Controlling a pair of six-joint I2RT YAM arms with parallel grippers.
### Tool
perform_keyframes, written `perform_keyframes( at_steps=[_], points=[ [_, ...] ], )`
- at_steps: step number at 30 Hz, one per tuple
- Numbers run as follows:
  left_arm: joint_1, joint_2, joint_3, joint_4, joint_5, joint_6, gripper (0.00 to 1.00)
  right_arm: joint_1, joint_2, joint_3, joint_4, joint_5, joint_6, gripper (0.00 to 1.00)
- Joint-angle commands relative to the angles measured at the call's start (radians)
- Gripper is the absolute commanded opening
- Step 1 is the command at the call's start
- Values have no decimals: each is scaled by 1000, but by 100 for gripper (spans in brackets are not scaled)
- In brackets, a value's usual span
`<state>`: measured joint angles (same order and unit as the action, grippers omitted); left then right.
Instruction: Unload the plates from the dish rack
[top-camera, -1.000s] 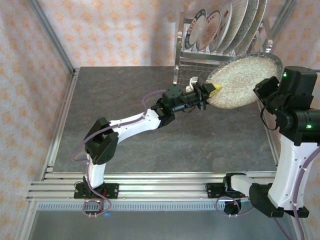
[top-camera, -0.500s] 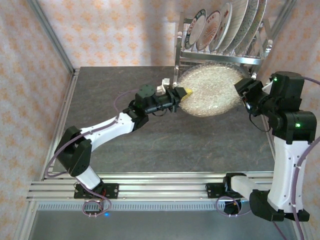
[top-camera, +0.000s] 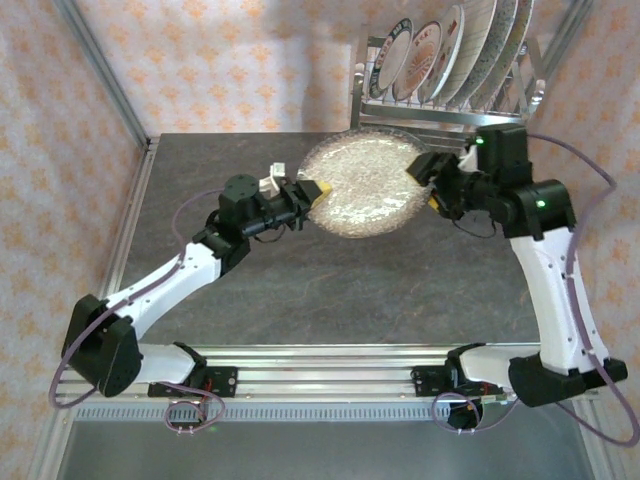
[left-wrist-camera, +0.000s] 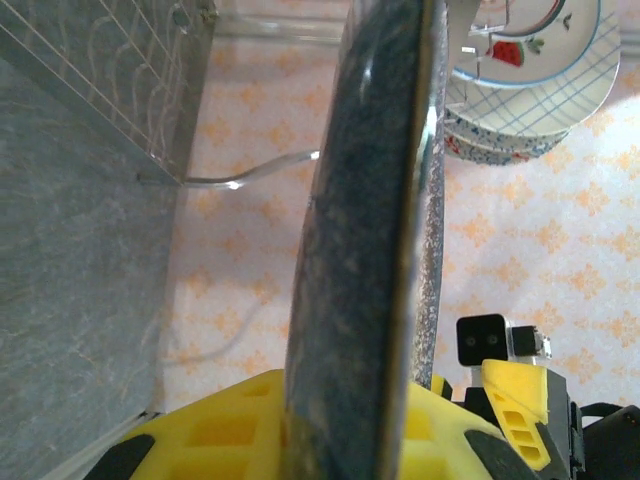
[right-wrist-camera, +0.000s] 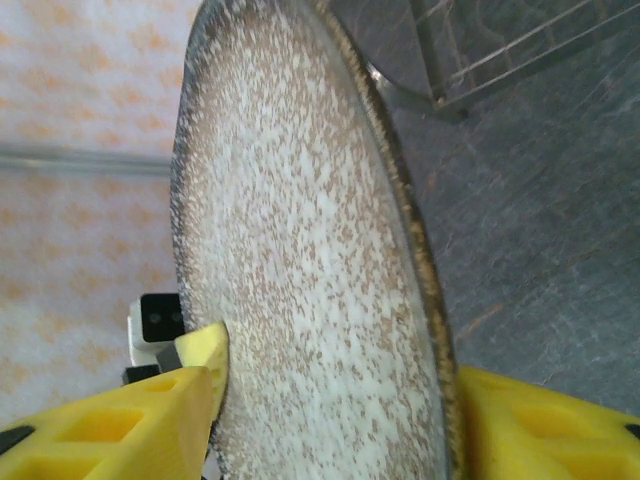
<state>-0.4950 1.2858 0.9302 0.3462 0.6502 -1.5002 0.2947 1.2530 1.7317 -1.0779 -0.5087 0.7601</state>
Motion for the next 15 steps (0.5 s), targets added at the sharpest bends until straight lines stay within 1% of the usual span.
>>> perform_keyframes(
  at_steps=[1,4,6,10,15],
  points=[
    [32,-126,-5,154,87,25,0,65,19,8,132,22,30,60],
    [96,-202,-45,98,101,35,0,118,73,26,170,19,39,61],
    [146,-241,-78,98,118,15,0,170,123,55,183,26,35,61],
    [243,-294,-147,186,113,-72,0,242,197,84,211,49,33,61],
    [333,-313,-170,263,121,-128,0,271,255,115,250,67,30,61]
  ],
)
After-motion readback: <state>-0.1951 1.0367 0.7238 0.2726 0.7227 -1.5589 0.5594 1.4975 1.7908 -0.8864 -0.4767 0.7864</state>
